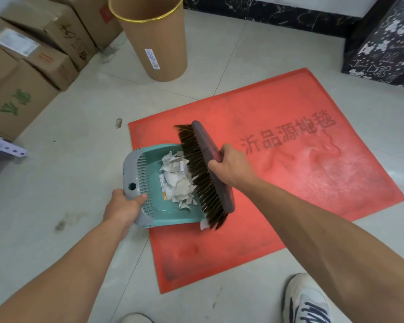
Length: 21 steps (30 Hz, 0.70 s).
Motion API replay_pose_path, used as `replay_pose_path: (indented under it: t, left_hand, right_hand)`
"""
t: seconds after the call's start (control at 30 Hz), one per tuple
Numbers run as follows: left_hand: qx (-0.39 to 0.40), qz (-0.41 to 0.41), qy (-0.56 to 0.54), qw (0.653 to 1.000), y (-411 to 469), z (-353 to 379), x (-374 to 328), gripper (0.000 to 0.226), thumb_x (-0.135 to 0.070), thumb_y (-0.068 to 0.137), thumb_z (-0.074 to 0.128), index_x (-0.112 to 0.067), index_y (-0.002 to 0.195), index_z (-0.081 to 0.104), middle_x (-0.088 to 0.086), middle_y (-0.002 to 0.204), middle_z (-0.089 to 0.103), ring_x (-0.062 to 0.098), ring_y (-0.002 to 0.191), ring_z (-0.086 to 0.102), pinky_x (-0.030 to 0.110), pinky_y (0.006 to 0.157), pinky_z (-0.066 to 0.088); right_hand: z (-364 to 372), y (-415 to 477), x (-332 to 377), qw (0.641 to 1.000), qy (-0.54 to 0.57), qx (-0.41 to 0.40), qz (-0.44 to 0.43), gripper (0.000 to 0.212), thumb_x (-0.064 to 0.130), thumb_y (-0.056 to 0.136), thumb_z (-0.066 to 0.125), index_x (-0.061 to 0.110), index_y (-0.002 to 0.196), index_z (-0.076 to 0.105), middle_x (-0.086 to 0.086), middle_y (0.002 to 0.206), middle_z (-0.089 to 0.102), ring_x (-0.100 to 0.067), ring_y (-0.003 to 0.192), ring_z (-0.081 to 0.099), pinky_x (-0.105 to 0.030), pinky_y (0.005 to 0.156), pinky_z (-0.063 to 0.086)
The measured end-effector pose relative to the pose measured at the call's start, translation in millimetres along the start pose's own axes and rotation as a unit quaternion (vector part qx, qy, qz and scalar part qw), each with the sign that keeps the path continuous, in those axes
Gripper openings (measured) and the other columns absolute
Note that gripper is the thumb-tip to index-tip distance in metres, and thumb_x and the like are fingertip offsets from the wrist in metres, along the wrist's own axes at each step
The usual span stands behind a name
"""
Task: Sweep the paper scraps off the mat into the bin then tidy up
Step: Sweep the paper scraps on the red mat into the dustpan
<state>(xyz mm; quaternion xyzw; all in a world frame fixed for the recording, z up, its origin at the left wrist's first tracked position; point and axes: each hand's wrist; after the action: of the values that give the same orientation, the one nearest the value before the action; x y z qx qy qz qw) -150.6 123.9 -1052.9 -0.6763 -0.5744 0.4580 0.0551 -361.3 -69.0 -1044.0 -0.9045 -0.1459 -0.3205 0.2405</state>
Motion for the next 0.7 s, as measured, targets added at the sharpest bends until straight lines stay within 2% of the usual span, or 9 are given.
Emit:
replay_pose_path:
  t: [0.2,0.37,0.53,0.7]
  left_hand:
    - [0.056,-0.032,-0.039,0.997,1.4,-12.4,14.2,0.032,-0.021,0.089,0.067,-0.012,0.118,0.059,0.008,0.109,0.070,0.029,0.096,0.068,0.052,0.088,0.054]
    - [0.083,-0.058,-0.042,0.994,-2.1,-19.3,24.6,0.017,-0.012,0.092,0.063,-0.011,0.109,0.062,0.008,0.102,0.072,0.027,0.091,0.068,0.042,0.076,0.055]
    - [0.082,-0.066,-0.056,0.993,-4.6,-11.2,30.4,0.024,-0.012,0.092,0.062,-0.009,0.116,0.059,0.009,0.107,0.071,0.028,0.095,0.067,0.044,0.081,0.055]
    - [0.076,-0.069,-0.060,0.993,-9.9,11.8,26.5,0.022,-0.014,0.090,0.065,-0.013,0.111,0.058,0.007,0.103,0.070,0.026,0.089,0.068,0.035,0.065,0.055]
  right_hand:
    - [-41.7,11.3,-26.2,0.991,-0.108,-0.079,0.017,0.033,0.037,0.079,0.055,0.012,0.093,0.040,-0.011,0.079,0.046,-0.031,0.069,0.045,-0.035,0.061,0.036]
    - [-40.7,5.7,-51.6,0.989,-0.129,-0.037,0.057,0.028,0.029,0.084,0.054,0.012,0.095,0.035,-0.008,0.081,0.046,-0.030,0.068,0.047,-0.034,0.056,0.034]
    - [-11.9,-2.5,-47.2,0.997,-0.062,-0.003,0.037,0.027,0.024,0.086,0.056,0.012,0.094,0.033,-0.019,0.090,0.054,-0.040,0.083,0.056,-0.035,0.062,0.032]
    - [18.0,-10.2,-23.8,0.999,0.026,0.005,0.047,0.026,0.025,0.086,0.057,0.012,0.095,0.037,-0.022,0.099,0.060,-0.040,0.090,0.057,-0.034,0.066,0.034]
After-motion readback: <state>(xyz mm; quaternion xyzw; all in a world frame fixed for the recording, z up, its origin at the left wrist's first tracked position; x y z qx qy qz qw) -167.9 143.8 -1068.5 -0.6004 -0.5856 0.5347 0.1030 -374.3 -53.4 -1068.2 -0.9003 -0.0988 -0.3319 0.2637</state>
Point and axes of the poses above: each hand's wrist, its own y-axis towards the middle knuckle, its own z-axis out of the palm, x = y × z
